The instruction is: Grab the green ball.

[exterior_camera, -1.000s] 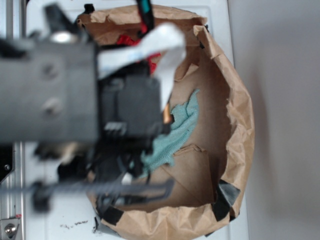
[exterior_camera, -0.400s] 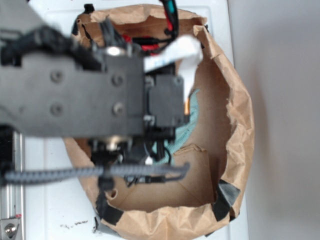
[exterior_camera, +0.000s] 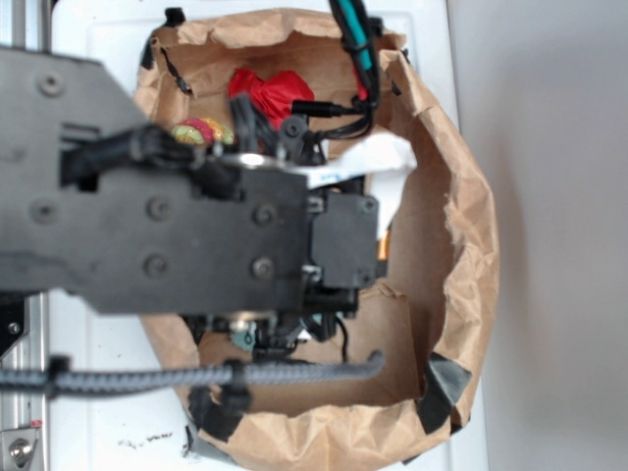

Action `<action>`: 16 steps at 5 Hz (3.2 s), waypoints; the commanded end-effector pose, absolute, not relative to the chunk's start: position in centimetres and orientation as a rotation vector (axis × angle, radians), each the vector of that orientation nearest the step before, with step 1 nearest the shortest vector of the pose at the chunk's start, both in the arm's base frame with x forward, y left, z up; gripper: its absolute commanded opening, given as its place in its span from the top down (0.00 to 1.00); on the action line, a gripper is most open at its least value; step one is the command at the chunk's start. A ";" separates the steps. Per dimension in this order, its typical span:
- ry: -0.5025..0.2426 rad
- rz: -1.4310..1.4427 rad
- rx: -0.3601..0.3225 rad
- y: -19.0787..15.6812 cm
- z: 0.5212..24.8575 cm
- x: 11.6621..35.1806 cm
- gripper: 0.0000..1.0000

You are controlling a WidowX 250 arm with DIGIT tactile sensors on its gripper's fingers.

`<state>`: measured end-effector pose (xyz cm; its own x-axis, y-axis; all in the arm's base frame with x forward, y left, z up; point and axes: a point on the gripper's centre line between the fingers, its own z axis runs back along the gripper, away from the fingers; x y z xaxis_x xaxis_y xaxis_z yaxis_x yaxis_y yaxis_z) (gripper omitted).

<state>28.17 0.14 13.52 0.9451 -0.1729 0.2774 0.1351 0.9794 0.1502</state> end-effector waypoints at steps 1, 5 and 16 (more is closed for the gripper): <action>-0.331 -0.177 0.131 -0.5 14.7 28.6 0.00; -0.320 -0.611 0.059 0.7 8.5 29.2 0.00; -0.182 -0.598 0.175 2.5 4.3 31.1 0.85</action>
